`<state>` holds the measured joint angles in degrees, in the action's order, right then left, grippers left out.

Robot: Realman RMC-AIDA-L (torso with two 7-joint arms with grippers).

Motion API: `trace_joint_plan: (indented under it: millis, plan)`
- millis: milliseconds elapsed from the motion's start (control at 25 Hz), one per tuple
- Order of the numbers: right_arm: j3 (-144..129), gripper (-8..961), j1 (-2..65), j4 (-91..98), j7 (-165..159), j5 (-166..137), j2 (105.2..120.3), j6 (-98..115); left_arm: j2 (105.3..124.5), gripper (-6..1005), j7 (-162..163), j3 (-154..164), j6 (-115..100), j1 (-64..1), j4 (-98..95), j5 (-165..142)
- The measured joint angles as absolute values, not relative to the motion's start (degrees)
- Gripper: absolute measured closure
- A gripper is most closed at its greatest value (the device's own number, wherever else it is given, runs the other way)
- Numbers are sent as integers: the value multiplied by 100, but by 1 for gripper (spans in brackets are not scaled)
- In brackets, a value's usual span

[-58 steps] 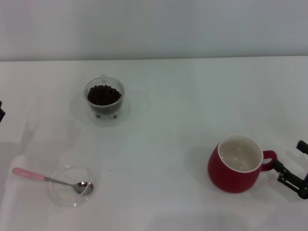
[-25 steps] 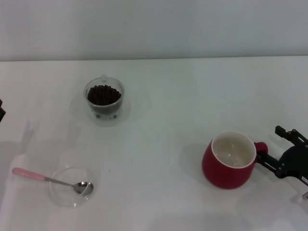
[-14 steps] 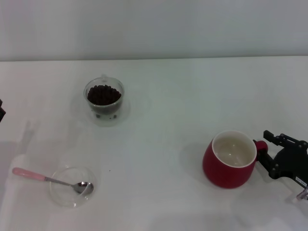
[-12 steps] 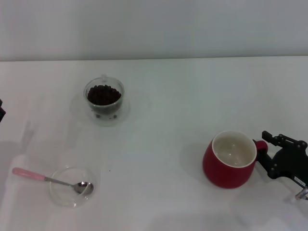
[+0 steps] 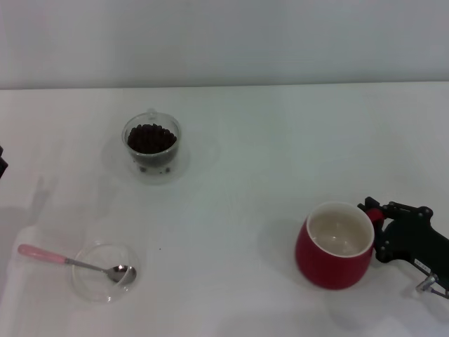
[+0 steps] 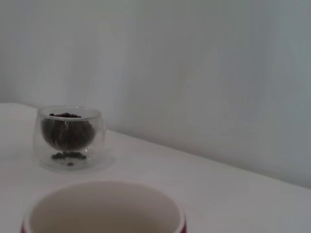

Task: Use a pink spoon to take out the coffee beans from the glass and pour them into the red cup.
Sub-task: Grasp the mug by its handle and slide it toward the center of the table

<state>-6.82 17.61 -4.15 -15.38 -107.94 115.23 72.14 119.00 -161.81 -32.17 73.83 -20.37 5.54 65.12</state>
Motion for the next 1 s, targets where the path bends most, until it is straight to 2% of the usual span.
trace_joint_plan:
  millis: [120, 1000]
  plan:
    - [-681, 831, 1791, -518, -1533, -10793, 11522, 7242, 11900, 107, -16181, -3217, 7383, -2037, 554, 6512]
    - [-658, 798, 2103, -1596, -456, -10801, 11550, 7210, 11909, 106, -16181, -3217, 7405, -2004, 554, 6512]
